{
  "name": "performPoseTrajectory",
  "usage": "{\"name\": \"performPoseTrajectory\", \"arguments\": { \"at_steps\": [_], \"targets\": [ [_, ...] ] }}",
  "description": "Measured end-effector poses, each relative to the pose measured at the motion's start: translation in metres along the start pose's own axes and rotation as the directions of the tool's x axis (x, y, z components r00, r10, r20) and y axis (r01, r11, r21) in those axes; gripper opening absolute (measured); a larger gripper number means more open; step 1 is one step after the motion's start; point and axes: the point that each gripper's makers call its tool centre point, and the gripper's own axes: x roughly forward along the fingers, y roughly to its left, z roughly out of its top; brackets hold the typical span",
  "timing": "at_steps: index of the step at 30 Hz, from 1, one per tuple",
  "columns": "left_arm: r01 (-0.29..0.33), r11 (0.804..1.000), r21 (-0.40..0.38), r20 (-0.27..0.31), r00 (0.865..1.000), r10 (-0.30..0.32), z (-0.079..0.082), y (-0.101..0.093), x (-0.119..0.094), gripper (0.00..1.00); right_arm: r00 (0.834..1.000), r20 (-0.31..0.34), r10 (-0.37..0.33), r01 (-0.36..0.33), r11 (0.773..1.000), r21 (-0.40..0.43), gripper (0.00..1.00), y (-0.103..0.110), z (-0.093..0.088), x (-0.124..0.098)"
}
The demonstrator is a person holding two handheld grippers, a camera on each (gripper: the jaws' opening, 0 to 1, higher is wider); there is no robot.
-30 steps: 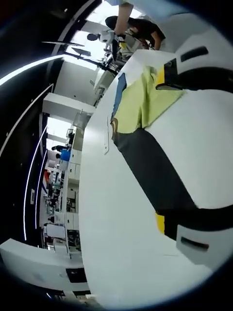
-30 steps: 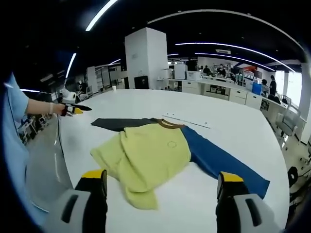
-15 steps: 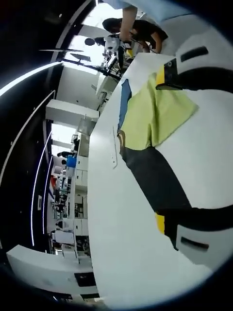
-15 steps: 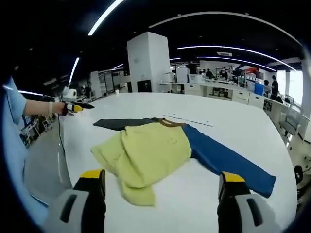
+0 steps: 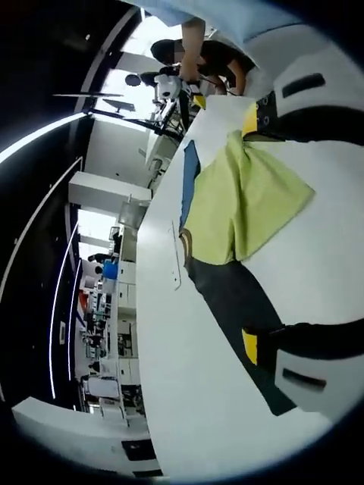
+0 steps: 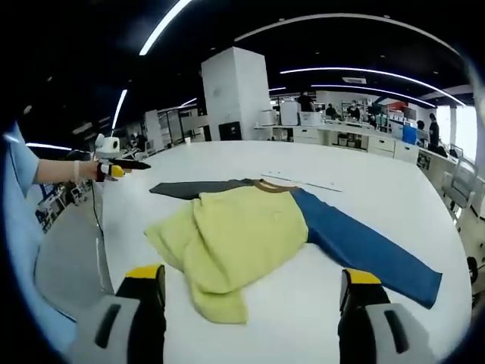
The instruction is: Fold the garment on the visible template until the final outline fits inside the template.
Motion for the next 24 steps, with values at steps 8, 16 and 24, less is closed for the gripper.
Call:
{"name": "performPoseTrajectory", "arguments": {
  "at_steps": [8,16,24],
  "targets": [
    [0.037,0.999,-0.027,-0.026,0.999,-0.037,-0.019,-0.010,0.010,0.93,0.999,-0.027,0.029,-0.029,1.000,0.004,0.94,0.014,-0.010,0.006],
    [0.093,0.994,-0.058,-0.075,0.992,-0.097,-0.054,-0.034,0.019,0.84,0.995,-0.089,0.053,-0.052,0.999,0.008,0.84,0.024,-0.030,0.007],
    [0.133,0.981,-0.139,-0.118,0.982,-0.149,-0.086,-0.057,0.022,0.70,0.988,-0.146,0.050,-0.049,0.999,0.014,0.59,0.020,-0.055,0.013]
  ]
}}
